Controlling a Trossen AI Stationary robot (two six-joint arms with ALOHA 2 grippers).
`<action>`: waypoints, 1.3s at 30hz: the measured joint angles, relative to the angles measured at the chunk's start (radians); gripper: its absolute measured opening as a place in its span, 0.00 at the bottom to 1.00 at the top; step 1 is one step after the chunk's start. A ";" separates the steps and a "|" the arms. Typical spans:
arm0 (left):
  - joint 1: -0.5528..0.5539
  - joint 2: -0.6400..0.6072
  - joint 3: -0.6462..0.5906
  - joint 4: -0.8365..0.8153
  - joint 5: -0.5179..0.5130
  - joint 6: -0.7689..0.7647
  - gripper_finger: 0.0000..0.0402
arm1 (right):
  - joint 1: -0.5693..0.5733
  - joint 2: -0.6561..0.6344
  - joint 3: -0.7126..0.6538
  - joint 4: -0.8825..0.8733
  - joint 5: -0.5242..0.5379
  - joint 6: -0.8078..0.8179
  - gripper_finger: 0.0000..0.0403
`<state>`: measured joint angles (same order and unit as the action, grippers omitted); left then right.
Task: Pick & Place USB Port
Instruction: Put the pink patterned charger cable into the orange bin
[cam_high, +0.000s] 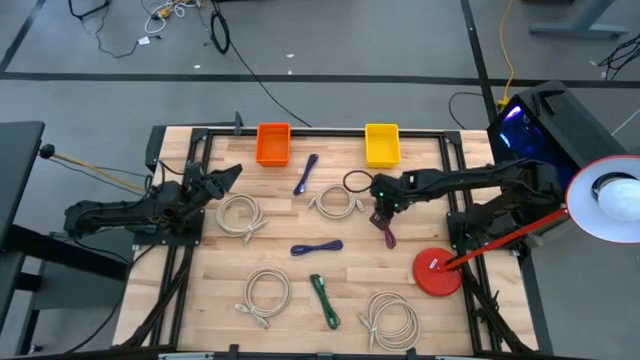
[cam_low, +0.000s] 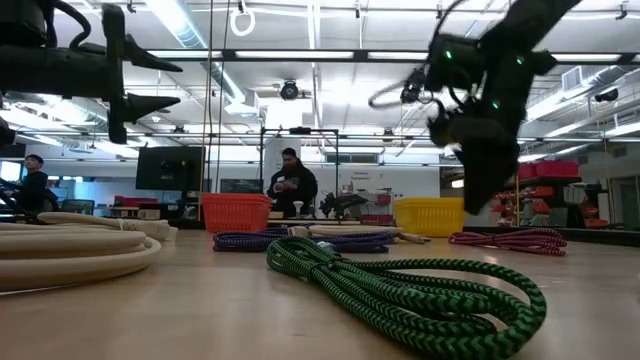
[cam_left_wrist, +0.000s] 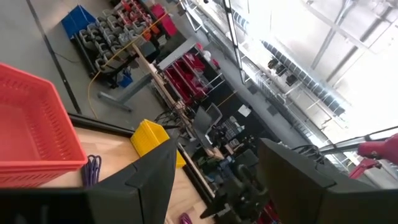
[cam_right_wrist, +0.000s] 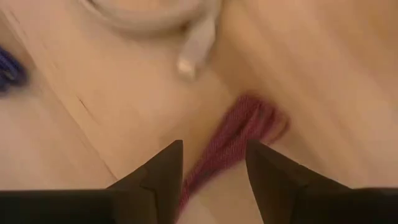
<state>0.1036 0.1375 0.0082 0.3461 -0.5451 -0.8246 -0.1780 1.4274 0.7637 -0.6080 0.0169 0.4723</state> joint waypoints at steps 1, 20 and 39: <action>0.000 0.000 0.000 -0.004 0.000 0.000 0.58 | -0.003 0.001 -0.022 0.010 -0.023 0.015 0.44; 0.000 0.000 0.000 -0.009 -0.019 -0.002 0.58 | -0.002 -0.002 -0.168 0.194 -0.131 0.149 0.44; 0.000 0.000 0.000 -0.011 -0.018 -0.001 0.58 | 0.009 0.041 -0.167 0.211 -0.119 0.184 0.35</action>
<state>0.1032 0.1375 0.0082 0.3354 -0.5631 -0.8255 -0.1688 1.4685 0.5968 -0.3965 -0.1017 0.6567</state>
